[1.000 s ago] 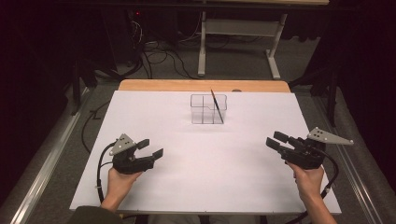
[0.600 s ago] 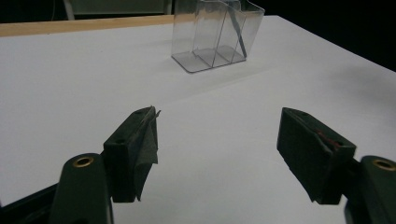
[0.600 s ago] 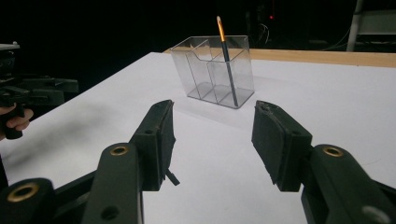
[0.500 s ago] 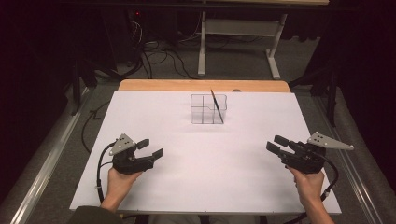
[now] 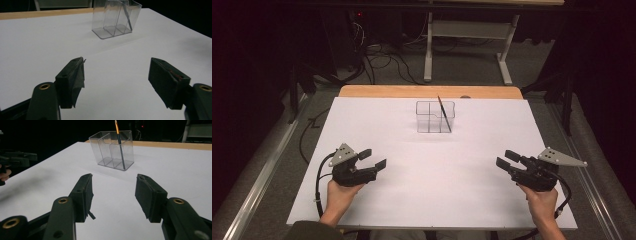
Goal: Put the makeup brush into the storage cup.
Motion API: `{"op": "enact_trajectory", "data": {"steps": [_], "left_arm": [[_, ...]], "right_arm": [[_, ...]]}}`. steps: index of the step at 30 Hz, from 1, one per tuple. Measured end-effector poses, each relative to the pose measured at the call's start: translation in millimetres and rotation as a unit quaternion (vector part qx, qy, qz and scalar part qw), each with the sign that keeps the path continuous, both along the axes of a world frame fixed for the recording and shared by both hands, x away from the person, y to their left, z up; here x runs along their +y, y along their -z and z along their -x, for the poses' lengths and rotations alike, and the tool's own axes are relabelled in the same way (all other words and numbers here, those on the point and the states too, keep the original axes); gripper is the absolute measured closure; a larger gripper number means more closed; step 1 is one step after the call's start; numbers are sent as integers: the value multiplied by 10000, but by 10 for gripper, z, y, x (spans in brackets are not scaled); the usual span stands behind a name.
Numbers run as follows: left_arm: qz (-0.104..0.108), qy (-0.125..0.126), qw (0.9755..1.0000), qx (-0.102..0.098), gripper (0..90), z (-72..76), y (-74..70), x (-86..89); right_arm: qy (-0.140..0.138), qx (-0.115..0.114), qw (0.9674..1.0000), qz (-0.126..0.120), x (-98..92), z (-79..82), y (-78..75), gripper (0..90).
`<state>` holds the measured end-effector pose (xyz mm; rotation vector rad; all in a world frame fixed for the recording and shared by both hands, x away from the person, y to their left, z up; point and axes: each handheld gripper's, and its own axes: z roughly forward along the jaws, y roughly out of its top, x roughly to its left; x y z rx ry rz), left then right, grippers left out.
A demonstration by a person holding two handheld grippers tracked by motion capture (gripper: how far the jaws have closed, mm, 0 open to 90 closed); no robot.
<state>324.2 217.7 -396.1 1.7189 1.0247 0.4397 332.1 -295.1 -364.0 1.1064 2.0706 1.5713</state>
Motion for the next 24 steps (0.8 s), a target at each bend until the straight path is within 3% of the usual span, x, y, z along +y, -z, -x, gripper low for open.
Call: {"op": "enact_trajectory", "data": {"steps": [18,24], "left_arm": [[7,-1,10000,-9,292,6,-4,3],[7,5,10000,-20,292,8,-7,8]], "right_arm": [[107,-29,9997,208,24,43,89,458],[351,19,9990,276,-1,28,136,399]]}}
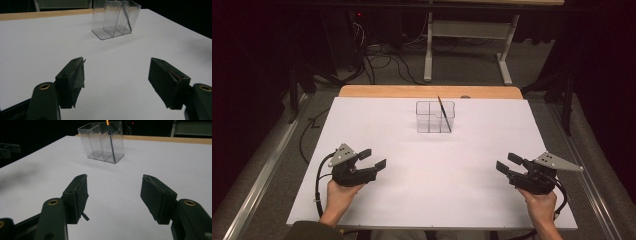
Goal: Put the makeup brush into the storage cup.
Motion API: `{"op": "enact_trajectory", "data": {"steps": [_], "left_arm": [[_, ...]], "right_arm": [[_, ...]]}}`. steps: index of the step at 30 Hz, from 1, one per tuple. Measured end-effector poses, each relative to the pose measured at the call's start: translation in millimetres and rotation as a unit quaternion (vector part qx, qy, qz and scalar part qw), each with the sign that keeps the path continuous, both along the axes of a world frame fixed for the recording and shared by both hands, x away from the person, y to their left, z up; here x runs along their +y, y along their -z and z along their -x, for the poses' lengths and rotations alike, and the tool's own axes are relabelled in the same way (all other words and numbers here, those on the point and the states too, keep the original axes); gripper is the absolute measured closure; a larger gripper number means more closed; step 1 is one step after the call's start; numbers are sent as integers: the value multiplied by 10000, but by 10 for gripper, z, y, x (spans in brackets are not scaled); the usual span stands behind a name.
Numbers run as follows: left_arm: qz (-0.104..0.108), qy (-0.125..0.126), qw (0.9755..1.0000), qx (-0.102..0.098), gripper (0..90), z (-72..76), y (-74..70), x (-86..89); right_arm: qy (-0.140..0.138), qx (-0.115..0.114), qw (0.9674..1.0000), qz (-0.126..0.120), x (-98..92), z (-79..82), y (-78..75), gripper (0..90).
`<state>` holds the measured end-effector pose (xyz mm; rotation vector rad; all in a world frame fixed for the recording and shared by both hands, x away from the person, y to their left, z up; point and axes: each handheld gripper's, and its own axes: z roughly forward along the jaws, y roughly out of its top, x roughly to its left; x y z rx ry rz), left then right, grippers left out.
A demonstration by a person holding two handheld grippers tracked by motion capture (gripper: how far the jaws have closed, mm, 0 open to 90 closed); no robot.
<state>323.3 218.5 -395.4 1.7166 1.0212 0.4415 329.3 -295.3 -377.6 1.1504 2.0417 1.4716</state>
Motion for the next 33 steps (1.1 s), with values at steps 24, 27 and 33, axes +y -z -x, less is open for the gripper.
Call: {"op": "enact_trajectory", "data": {"steps": [24,27,33], "left_arm": [[28,-27,10000,-15,292,-2,-5,13],[11,-27,10000,-17,292,-1,-6,13],[17,-62,10000,-14,292,-7,-5,31]], "right_arm": [[-7,160,9996,242,94,-44,191,379],[35,243,9994,257,92,-61,220,379],[221,101,9994,260,60,-69,223,379]]}}
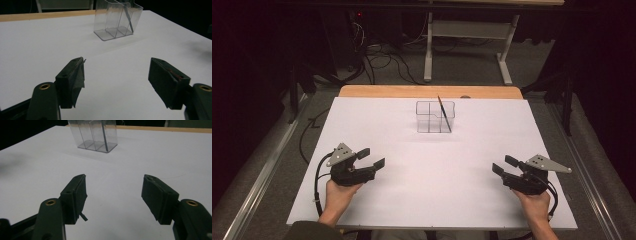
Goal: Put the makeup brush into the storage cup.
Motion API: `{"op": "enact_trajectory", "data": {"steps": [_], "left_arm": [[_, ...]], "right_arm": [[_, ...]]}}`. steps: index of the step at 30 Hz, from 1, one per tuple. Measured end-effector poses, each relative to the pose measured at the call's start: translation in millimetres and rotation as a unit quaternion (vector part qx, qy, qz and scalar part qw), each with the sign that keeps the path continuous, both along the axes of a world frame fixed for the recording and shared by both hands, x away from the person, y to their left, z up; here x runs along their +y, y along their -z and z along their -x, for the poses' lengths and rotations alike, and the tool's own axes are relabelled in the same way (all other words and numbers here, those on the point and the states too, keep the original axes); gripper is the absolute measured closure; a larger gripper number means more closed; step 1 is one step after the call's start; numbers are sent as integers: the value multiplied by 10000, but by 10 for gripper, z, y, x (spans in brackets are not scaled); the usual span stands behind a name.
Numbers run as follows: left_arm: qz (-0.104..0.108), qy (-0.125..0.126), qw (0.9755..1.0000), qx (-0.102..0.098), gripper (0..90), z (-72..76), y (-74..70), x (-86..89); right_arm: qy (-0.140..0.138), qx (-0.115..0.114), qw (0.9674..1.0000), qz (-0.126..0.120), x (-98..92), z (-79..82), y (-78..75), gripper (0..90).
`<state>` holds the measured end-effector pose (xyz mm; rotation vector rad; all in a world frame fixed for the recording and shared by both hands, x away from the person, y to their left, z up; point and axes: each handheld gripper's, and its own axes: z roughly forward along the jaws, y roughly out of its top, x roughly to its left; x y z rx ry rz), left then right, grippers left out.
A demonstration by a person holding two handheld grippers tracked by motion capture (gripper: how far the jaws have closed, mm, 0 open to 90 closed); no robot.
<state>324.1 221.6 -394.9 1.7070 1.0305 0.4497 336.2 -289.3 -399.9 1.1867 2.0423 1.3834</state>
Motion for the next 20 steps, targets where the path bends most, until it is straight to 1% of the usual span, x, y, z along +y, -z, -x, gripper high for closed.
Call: {"op": "enact_trajectory", "data": {"steps": [6,10,17,20], "left_arm": [[-14,3,10000,5,292,4,2,-7],[-7,3,10000,7,293,2,1,-5],[-12,4,10000,15,293,-2,3,-1],[-6,7,10000,14,293,-3,4,-6]], "right_arm": [[-2,59,10000,46,7,-17,24,378],[2,35,10000,87,1,-20,26,377],[-17,40,10000,83,0,-25,30,377],[-19,76,9999,71,4,-29,31,377]]}}
